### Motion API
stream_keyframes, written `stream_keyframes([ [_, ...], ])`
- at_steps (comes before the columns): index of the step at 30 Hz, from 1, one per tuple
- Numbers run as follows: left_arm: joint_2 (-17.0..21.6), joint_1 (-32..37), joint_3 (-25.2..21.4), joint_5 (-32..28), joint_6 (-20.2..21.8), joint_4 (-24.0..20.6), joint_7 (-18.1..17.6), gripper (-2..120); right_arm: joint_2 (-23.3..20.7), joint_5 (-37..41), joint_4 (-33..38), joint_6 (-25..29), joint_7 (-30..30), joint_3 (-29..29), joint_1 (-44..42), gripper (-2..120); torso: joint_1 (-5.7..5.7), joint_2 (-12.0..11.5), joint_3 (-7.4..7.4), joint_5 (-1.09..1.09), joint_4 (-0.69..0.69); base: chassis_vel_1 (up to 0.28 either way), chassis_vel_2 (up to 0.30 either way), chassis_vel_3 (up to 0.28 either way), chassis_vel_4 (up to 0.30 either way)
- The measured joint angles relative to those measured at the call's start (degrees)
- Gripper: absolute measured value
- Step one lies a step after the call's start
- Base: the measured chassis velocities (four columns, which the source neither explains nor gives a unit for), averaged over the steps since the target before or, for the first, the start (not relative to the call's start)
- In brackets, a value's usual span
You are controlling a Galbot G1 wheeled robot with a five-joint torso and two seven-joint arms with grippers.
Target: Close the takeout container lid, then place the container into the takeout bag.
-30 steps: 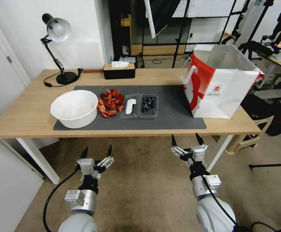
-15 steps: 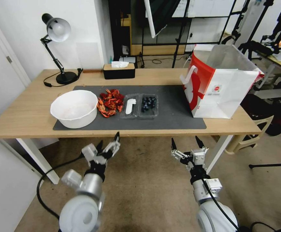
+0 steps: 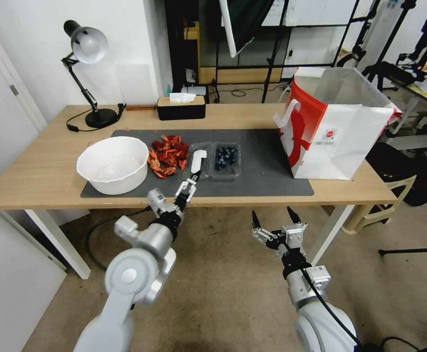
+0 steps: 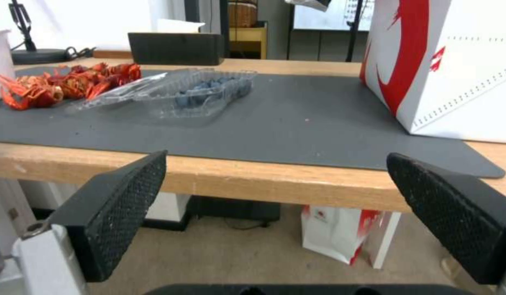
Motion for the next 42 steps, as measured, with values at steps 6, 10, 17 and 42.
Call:
stream_keyframes([
  [6, -0.31, -4.61, 2.06, 0.56, -0.69, 3.88, -0.53, 100, 0.25, -0.42, 0.01, -0.03, -0.07, 0.19, -0.54, 100, 0.01, 0.0, 0.0, 0.0, 0.0, 0.0, 0.0, 0.0, 0.0],
  [10, -0.42, -7.52, 3.2, 1.21, -1.23, 6.6, -0.68, 100, 0.31, -0.76, 0.34, -0.03, -0.14, 0.59, -1.17, 100, 0.0, 0.0, 0.0, 0.01, 0.0, 0.0, 0.0, 0.0, 0.0],
  [17, -1.1, -9.78, 3.81, 3.25, -1.61, 10.04, -0.66, 100, 0.14, -0.82, 0.68, 0.07, -0.24, 1.35, -1.84, 100, 0.0, 0.0, 0.0, 0.0, 0.0, 0.0, 0.0, 0.0, 0.0],
  [42, -2.97, -13.93, 4.55, 3.79, -2.83, 15.89, -3.75, 100, 0.06, -0.67, 0.16, 0.27, -0.22, 1.65, -1.83, 100, -0.01, 0.01, -0.01, 0.0, 0.01, 0.0, 0.0, 0.0, 0.0],
])
